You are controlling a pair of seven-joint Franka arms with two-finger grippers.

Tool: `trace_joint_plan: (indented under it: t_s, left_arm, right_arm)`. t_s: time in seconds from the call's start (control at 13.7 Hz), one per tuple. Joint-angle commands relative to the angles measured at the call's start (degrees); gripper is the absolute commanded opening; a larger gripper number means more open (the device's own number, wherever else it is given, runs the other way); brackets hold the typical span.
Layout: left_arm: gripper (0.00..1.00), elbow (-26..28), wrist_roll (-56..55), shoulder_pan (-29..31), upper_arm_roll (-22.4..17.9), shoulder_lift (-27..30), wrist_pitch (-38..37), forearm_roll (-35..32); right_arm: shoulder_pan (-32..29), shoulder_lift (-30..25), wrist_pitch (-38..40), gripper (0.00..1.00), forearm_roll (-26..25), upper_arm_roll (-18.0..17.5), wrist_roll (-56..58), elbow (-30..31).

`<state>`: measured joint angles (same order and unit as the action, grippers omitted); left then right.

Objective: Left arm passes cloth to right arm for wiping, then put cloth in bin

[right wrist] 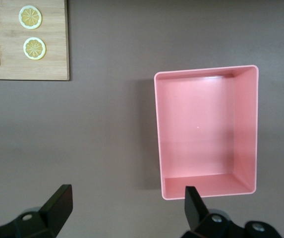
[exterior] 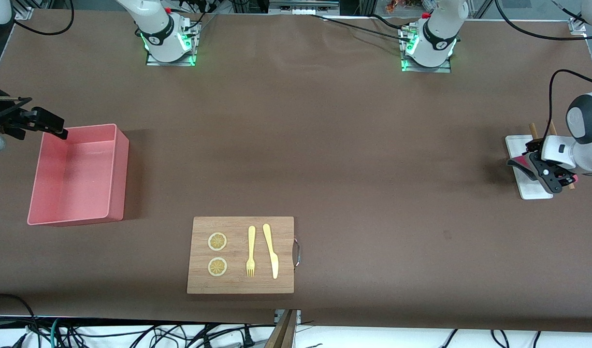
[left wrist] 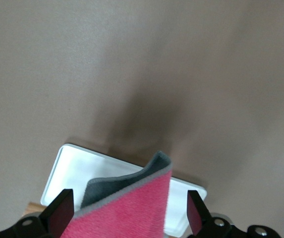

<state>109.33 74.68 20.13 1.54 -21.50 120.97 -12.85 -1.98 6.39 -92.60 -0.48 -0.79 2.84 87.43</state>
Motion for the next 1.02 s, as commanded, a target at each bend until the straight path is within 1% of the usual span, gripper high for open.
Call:
trace_joint_plan:
  t_s: [0.0, 0.15, 0.37, 0.44, 0.51, 0.58, 0.73, 0.88, 0.95]
  left_arm:
    - [1.0, -0.3, 4.8, 2.9, 0.7, -1.8, 2.5, -1.7]
    - [1.0, -0.2, 8.3, 3.4, 0.7, -2.3, 4.0, -1.7]
    - [1.0, 0.0, 9.1, 3.9, 0.8, -2.6, 4.1, -1.6]
    - [1.0, 0.1, 9.2, 3.9, 0.9, -2.5, 3.9, -1.6]
    - [0.99, 0.4, 9.2, 3.9, 0.9, -2.6, 3.9, -1.2]
    - [0.95, 0.7, 9.3, 3.9, 0.9, -2.6, 3.9, -1.2]
    - [0.58, 0.7, 11.8, 4.0, 0.9, -2.6, 3.8, -1.1]
    - [0.22, 0.4, 12.9, 3.9, 0.9, -2.5, 3.5, -1.1]
    - [0.08, 0.4, 12.9, 3.9, 0.9, -2.4, 3.4, -1.1]
  right_arm:
    - [-0.1, 0.5, -0.1, 1.0, -0.5, -0.3, 0.7, 0.3]
    - [-0.4, 1.7, -0.3, 1.0, -0.7, -0.3, 0.8, 1.5]
    - [-0.7, 1.7, -0.5, 1.0, -0.1, -0.4, -0.1, 2.3]
    - [-0.7, 1.8, -0.6, 1.0, 1.4, -0.5, -0.6, 2.5]
    - [-0.7, 1.8, -0.6, 1.0, 4.2, -0.4, -2.4, 2.7]
    - [-0.7, 1.7, -0.6, 1.0, 7.0, -0.4, -6.3, 3.0]
    - [-0.6, 1.7, -0.7, 1.0, 9.9, -0.7, -14.2, 3.1]
    - [-0.7, 1.8, -1.5, 1.0, 11.4, -3.5, -20.2, 3.1]
    - [-0.6, 1.9, -2.1, 1.0, 11.4, -4.4, -23.3, 3.1]
